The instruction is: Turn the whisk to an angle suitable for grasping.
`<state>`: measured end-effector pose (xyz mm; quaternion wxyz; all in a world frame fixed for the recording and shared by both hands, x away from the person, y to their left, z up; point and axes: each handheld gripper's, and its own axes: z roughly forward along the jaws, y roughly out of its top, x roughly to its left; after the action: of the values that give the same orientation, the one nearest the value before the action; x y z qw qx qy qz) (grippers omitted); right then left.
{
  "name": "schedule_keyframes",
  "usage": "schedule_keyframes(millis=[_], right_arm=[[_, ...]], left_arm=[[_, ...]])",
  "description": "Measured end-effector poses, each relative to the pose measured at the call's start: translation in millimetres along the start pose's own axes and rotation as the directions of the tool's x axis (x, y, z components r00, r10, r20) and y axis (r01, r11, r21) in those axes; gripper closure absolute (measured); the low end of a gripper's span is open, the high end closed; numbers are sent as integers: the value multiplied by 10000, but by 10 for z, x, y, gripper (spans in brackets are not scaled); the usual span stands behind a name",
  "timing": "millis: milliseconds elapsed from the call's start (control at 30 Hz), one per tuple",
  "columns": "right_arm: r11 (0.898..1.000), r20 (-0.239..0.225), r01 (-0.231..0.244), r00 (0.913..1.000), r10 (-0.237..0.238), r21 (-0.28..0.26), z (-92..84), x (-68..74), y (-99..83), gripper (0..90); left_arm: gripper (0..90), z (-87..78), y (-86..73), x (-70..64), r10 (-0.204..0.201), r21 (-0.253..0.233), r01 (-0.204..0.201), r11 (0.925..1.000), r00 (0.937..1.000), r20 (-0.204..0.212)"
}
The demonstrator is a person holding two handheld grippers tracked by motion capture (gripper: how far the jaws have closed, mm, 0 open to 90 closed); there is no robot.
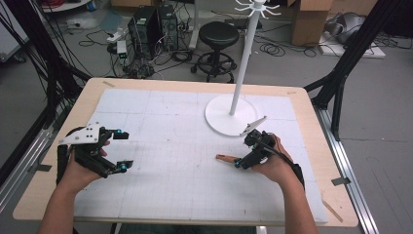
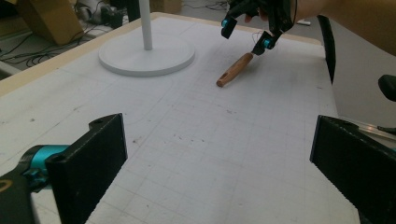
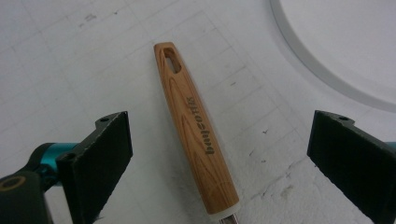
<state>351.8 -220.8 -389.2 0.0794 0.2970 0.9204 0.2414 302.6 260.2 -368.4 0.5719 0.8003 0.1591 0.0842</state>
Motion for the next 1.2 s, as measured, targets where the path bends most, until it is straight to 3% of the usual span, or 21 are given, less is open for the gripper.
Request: schedule_keyframes(millis=[100,300,433,467,600,1200], right_arm=[[9992,-77,71,9999,-68,383,52,-1,-1,141],[9963,-159,209,9997,-196,829,109,-13,-9,182],[9942,-237,253,9995,-229,1046,125,-21,-18,243],[9923,-414,300,9988,-252,1200,141,-25,-24,305],[9893,-522,278,9984,-205,1430,169,-21,-32,351],[9844,-627,214,9980,-105,1748,210,-19,-96,515]], left_arm=[[44,0,-1,-2,-13,4,13,10000,10000,-16],[44,-1,-2,-1,-25,29,25,10000,10000,-45],[44,0,-4,1,-20,65,20,10000,10000,-68],[44,-2,-3,2,-12,71,13,10000,10000,-74],[44,-8,-3,3,-31,40,31,10000,10000,-82],[44,3,-8,8,-46,85,47,10000,10000,-59]])
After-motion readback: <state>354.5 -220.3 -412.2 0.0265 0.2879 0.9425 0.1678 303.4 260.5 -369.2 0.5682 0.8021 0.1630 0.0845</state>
